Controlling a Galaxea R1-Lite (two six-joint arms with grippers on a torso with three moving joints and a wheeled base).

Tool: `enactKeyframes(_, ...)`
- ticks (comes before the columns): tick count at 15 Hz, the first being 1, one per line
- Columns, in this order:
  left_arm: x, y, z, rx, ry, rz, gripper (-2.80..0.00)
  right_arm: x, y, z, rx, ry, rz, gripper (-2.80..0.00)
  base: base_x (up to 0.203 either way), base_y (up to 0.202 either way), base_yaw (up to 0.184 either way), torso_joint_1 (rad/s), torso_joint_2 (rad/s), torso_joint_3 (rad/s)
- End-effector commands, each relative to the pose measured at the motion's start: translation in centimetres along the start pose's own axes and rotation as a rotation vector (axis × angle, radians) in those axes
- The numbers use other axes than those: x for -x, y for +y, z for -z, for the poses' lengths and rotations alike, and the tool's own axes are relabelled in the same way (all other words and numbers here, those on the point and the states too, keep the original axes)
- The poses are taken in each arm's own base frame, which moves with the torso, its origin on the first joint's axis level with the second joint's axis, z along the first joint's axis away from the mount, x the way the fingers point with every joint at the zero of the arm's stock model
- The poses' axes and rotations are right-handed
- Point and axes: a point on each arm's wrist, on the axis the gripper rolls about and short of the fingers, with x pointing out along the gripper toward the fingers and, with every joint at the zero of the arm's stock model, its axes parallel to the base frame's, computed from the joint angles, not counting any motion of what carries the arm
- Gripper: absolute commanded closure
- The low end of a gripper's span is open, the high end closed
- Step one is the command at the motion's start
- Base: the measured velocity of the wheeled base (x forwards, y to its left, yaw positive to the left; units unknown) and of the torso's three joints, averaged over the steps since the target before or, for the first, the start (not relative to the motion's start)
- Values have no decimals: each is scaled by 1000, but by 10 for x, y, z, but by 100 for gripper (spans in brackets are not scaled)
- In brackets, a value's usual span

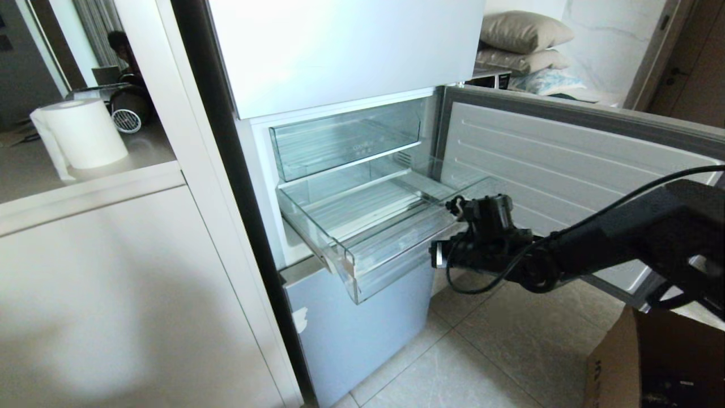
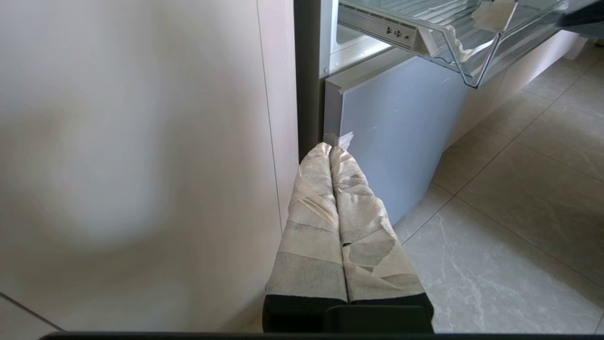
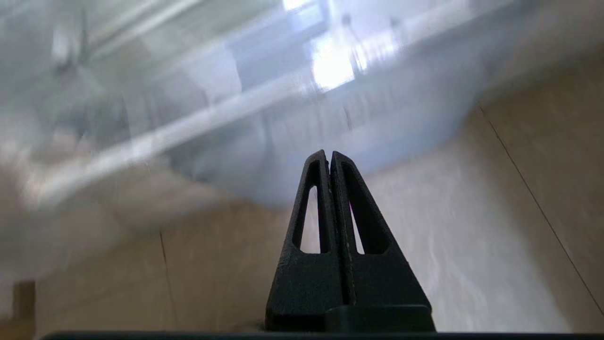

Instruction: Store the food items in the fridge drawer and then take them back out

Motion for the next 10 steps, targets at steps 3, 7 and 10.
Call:
enactKeyframes(3, 0, 0, 0, 0, 2, 0, 0, -78, 1, 18, -3, -58, -20, 0, 0, 0, 0, 0, 0, 0)
enactKeyframes(7, 0, 0, 0, 0, 2, -1, 0, -120, 30, -2, -13, -432, 23, 0, 0, 0, 0, 0, 0, 0)
enactKeyframes(10, 0, 0, 0, 0, 2, -1, 0, -107, 52, -14, -40, -607, 37, 0, 0, 0, 0, 0, 0, 0)
